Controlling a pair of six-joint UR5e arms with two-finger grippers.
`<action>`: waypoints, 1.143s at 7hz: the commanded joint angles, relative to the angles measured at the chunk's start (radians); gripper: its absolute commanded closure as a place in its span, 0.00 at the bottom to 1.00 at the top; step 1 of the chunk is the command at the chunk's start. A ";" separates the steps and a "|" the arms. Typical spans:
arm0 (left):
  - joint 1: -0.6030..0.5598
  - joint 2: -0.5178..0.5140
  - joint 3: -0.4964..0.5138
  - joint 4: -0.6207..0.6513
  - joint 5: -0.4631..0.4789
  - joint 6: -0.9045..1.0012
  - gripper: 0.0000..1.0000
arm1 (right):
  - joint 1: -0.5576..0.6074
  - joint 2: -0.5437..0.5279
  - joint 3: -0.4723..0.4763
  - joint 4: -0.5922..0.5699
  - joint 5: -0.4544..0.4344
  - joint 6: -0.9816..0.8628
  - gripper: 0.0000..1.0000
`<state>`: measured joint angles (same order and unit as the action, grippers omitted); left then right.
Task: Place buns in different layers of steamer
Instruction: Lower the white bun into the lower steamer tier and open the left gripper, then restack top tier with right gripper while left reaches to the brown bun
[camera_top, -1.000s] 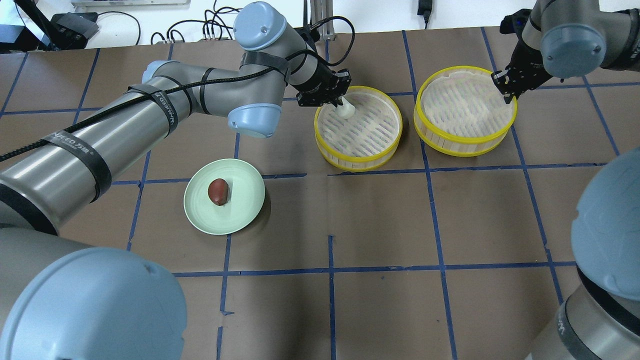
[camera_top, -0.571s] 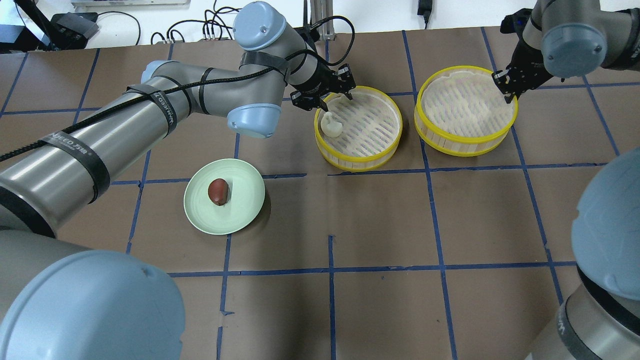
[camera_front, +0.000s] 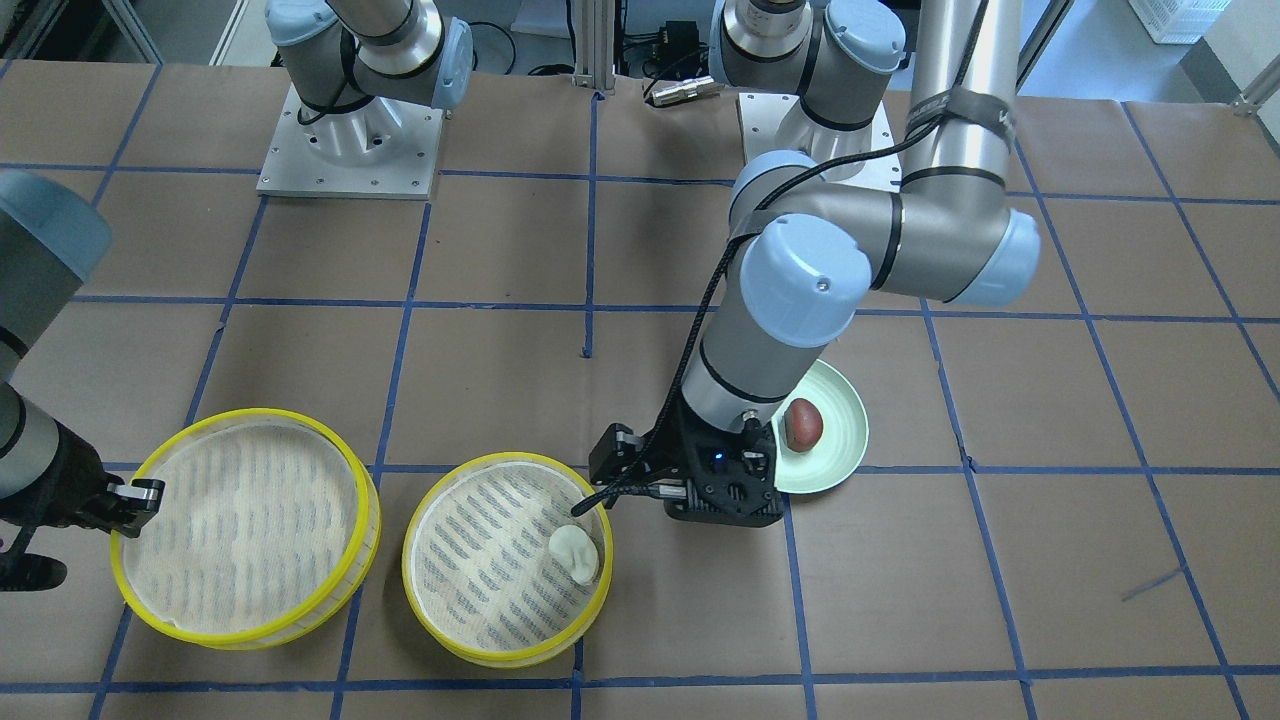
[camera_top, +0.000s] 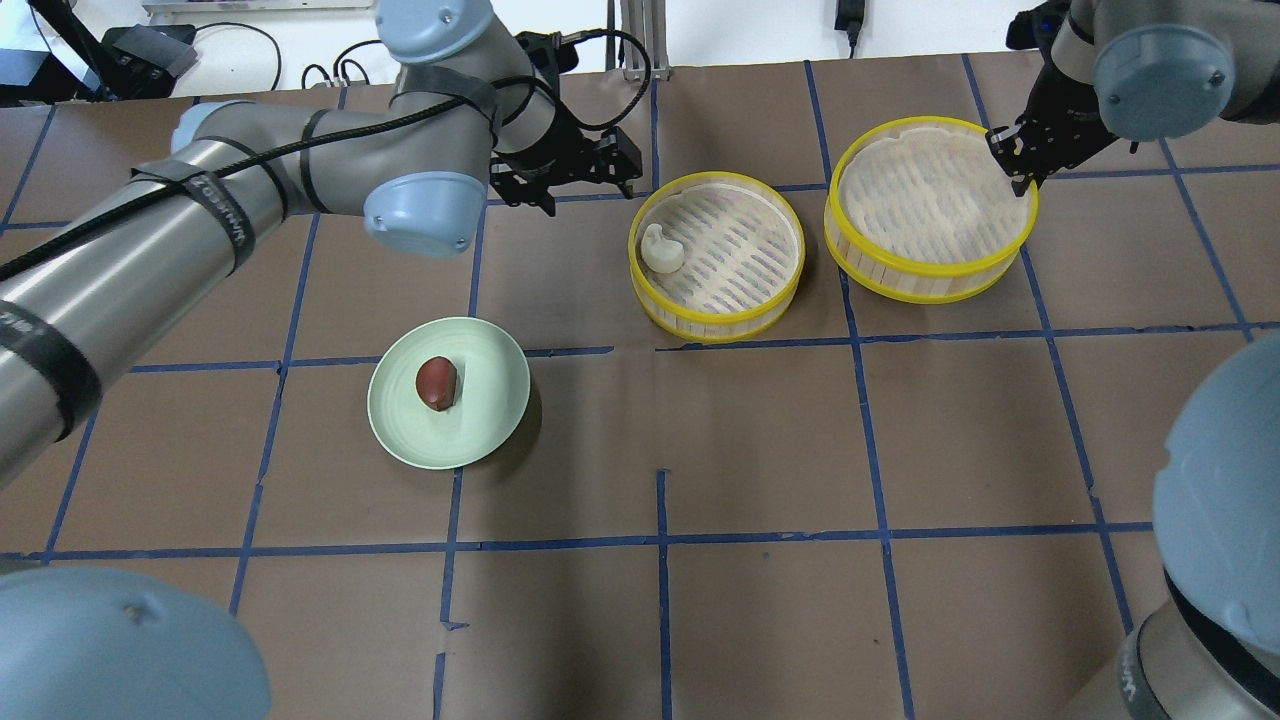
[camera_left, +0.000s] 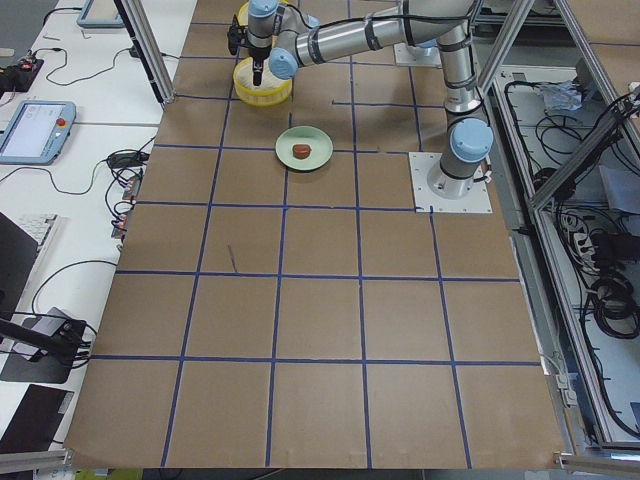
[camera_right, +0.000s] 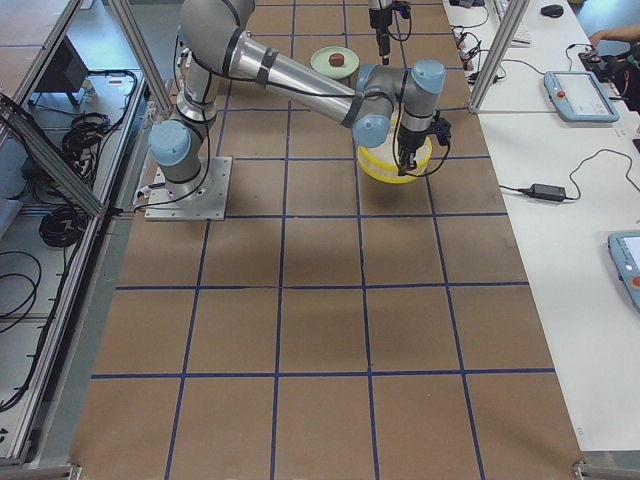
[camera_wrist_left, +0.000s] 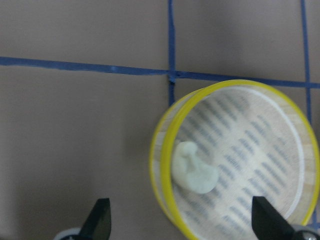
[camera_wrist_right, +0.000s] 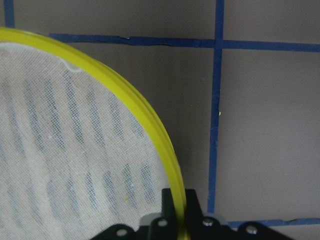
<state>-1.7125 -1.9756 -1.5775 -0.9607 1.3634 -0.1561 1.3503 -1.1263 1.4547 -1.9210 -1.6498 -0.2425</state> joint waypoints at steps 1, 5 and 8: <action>0.177 0.107 -0.215 -0.043 0.045 0.265 0.00 | 0.126 -0.016 -0.008 0.013 0.004 0.218 0.91; 0.251 0.124 -0.335 -0.042 0.049 0.313 0.00 | 0.346 0.012 -0.004 -0.022 0.073 0.584 0.91; 0.252 0.078 -0.348 0.009 0.062 0.311 0.02 | 0.359 0.049 0.003 -0.075 0.012 0.562 0.91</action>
<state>-1.4608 -1.8767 -1.9232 -0.9766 1.4215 0.1563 1.7053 -1.0903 1.4552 -1.9777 -1.6098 0.3273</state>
